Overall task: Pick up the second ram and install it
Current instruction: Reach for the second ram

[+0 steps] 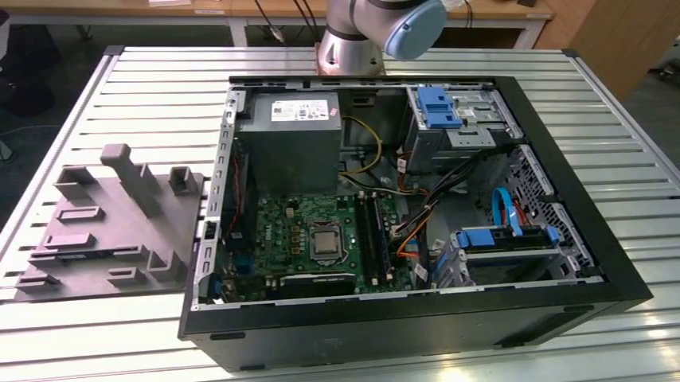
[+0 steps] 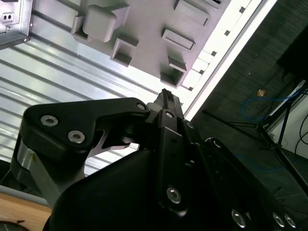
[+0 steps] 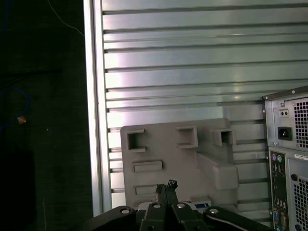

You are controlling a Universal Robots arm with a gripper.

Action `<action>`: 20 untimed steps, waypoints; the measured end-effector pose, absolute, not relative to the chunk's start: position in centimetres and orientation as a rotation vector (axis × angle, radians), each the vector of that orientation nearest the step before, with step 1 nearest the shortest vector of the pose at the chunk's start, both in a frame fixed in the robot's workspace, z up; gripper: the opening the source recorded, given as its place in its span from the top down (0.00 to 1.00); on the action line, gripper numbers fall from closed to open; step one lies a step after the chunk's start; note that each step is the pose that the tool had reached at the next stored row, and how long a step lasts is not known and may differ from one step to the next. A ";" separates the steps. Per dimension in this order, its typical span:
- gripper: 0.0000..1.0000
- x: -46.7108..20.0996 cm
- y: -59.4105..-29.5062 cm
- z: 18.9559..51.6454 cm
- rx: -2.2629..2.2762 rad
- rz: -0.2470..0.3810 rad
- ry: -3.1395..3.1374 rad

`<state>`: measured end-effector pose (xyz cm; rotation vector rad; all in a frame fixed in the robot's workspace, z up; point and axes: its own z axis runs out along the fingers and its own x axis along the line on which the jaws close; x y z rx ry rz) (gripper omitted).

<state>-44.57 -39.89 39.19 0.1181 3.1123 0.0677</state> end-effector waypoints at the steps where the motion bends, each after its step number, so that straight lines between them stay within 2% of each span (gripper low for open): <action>1: 0.90 -44.6 -39.9 39.2 0.118 0.068 3.112; 20: 0.90 -43.1 -39.9 39.2 0.118 0.068 3.116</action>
